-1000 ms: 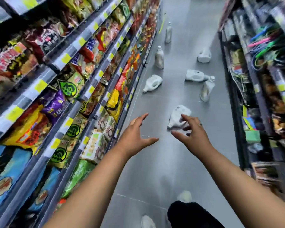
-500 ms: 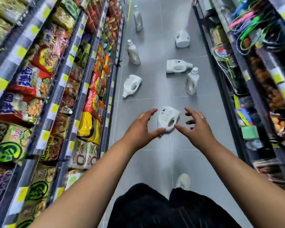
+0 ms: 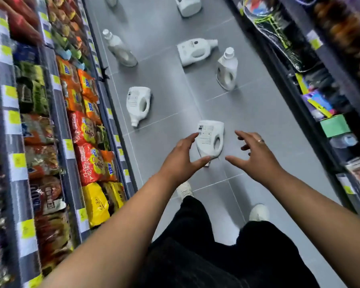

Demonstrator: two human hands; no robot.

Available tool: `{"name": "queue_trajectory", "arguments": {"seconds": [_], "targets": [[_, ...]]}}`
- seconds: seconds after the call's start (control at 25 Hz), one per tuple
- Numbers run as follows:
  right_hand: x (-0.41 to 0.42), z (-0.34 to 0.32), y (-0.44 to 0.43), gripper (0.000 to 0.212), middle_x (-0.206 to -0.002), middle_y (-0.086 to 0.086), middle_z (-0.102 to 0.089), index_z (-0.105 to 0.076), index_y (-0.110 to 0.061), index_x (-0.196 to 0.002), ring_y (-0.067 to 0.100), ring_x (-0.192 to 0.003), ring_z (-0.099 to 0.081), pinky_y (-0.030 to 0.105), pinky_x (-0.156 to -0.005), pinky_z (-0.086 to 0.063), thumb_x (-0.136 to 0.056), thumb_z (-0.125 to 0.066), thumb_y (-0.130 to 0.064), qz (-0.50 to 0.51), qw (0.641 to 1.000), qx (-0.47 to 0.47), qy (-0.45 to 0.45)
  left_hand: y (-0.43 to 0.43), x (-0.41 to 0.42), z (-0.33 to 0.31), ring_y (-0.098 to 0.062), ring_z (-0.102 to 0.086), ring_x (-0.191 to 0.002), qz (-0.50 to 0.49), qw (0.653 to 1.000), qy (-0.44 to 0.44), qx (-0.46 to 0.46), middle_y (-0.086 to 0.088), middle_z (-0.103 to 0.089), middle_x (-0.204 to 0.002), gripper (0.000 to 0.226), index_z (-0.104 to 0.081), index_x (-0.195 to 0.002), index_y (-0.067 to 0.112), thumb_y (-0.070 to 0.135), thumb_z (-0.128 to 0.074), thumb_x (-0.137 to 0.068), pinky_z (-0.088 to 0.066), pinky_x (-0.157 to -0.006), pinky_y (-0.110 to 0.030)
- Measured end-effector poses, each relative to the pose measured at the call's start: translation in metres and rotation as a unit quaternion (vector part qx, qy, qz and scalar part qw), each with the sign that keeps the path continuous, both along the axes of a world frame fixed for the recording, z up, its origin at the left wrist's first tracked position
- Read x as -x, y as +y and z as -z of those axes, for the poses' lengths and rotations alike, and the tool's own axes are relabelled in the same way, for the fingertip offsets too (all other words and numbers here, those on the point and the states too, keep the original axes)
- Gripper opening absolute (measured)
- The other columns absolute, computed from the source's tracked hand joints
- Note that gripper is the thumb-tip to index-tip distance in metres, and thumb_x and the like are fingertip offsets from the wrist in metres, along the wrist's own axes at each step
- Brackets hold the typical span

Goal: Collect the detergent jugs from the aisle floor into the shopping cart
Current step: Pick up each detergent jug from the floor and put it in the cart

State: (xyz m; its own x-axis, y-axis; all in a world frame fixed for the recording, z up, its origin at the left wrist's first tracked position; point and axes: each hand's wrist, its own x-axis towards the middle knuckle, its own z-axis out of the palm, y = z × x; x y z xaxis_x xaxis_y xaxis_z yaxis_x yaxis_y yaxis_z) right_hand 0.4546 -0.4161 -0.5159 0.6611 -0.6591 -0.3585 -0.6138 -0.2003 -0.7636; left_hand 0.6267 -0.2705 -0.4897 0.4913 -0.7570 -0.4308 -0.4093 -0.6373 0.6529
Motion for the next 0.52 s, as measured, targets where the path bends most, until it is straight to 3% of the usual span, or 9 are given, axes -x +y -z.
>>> {"name": "queue_trajectory", "arguments": {"seconds": [0.28, 0.52], "targets": [[-0.058, 0.164, -0.027, 0.078, -0.128, -0.003, -0.046, -0.041, -0.027, -0.141, 0.013, -0.097, -0.055, 0.029, -0.085, -0.046, -0.074, -0.079, -0.033, 0.038, 0.999, -0.007, 0.012, -0.049, -0.060, 0.164, -0.011, -0.049, -0.122, 0.021, 0.999, 0.027, -0.003, 0.001, -0.048, -0.137, 0.080, -0.034, -0.145, 0.030, 0.044, -0.076, -0.078, -0.044, -0.103, -0.036], [-0.052, 0.333, -0.050, 0.081, -0.126, -0.003, -0.047, -0.039, -0.027, -0.142, 0.014, -0.097, -0.055, 0.030, -0.084, -0.047, -0.073, -0.080, -0.035, 0.006, 1.000, -0.017, 0.026, -0.071, -0.049, 0.340, -0.013, -0.049, -0.124, -0.006, 0.999, 0.043, 0.002, 0.005, -0.047, -0.137, 0.074, -0.039, -0.143, 0.035, 0.044, -0.075, -0.079, -0.045, -0.102, -0.039]]}}
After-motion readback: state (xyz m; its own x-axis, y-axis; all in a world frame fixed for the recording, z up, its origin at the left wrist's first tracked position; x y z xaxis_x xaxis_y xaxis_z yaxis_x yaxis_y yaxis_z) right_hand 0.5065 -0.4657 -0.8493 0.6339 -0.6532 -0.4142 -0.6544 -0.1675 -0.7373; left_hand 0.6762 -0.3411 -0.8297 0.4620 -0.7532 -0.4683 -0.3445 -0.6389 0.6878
